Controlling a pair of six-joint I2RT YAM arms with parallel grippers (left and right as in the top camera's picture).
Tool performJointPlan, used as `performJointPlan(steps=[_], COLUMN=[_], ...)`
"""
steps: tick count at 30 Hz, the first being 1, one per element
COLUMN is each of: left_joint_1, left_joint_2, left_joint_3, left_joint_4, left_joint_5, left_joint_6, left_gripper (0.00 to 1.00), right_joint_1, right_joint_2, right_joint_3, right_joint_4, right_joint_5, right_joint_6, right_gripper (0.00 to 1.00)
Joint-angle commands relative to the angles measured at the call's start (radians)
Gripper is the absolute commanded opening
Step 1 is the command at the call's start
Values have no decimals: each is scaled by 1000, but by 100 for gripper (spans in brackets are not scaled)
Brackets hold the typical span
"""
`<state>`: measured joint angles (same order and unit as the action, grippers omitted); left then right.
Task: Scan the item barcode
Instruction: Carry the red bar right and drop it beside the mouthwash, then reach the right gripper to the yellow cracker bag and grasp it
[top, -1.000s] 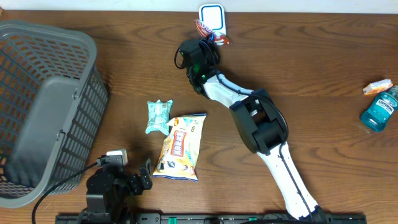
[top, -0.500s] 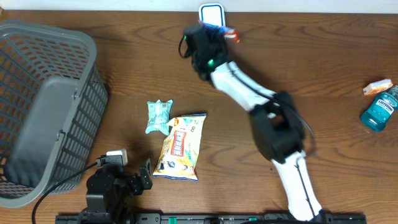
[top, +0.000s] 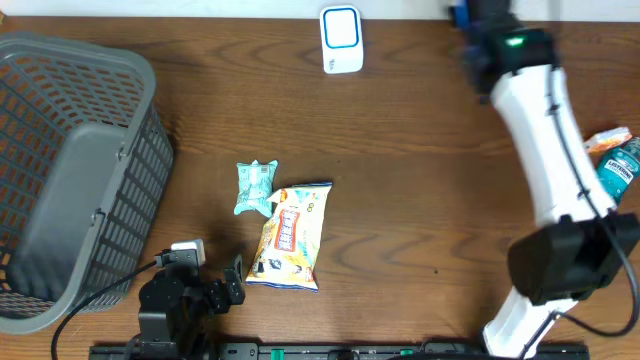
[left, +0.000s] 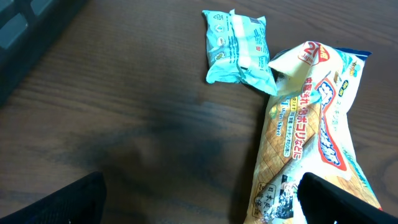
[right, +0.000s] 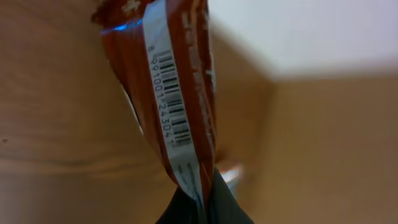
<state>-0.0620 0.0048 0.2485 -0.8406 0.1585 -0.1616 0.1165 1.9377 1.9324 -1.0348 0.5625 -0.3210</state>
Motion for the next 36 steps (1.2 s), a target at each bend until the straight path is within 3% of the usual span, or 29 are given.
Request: performJointPlan(steps=[1,8,13,14,15,17,19,22,23,25,27,36], left_joint_1=[-4,-4,-4,-4,-4,-4,-4,-4,-4,-4,-4,-4], left_joint_2=[0,0,0,0,0,0,0,0,0,0,0,0], left_joint_3=[-18,-18,-18,-18,-18,-18,-18,-18,-18,-18,-18,-18], left_joint_4=[-45,-45,-45,-45,-45,-45,-45,-45,-45,-45,-45,-45], left_joint_5=[6,6,6,6,6,6,6,6,6,6,6,6], left_joint_6=[-9,-9,-9,-9,-9,-9,-9,-9,-9,-9,-9,-9], left_gripper=[97,98,98,98,98,98,98,98,98,98,98,98], right_joint_1=[-119,-346,-480,-500,-518,-540,-550,-539,-531,-504,-454,-49], right_joint_2=[63,181,229,226,217,194,149,64,37,-19,-71,-130], right_joint_3=[-27,-91,-91,-89,-85,-80,-80,-80,-80,-80,-80,-82], right_joint_4=[-56,-5,14,14,11,5,1,2,1,-6,-19,-214], right_joint_5=[-153,-146,-220,-262,-312,-399,-528,-734,-794,-923,-1036,-1088], right_joint_6=[452,536,560,560,560,560,560,560,560,560,560,721], right_gripper=[1,8,1,13,18,21,34,58,70,80,99,99])
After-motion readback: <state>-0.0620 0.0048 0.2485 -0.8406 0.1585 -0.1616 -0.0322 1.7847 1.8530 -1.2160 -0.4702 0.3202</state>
